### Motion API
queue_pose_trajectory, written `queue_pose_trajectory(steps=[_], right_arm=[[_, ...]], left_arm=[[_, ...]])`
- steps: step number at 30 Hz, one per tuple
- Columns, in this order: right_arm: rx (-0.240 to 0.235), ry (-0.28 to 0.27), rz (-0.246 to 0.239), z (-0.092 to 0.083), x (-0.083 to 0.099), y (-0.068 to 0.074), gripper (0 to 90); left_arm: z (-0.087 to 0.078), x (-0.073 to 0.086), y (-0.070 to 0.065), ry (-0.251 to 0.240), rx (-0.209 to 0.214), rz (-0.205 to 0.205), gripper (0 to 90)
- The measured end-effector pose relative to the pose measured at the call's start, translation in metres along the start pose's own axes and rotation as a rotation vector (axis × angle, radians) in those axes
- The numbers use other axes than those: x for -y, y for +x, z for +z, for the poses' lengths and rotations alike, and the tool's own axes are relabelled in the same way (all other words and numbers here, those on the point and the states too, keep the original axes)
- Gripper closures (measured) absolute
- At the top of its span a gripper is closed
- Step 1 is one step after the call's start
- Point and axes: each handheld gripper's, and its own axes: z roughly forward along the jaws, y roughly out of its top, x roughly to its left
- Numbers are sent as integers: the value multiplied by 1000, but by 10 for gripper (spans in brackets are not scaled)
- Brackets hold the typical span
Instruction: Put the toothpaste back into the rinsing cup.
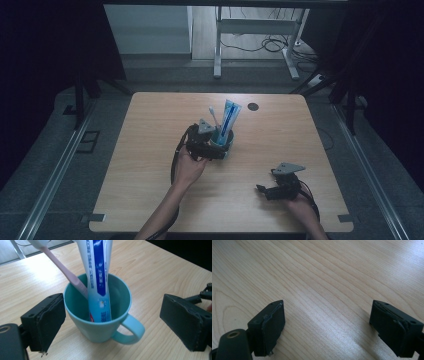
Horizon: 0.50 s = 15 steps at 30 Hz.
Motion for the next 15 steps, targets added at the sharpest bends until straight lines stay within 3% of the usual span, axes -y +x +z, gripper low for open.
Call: queue_pose_trajectory(steps=[15], right_arm=[[1, -1, -2, 0, 0, 0, 132]], left_arm=[[-24, 29, 11, 9, -11, -21, 53]])
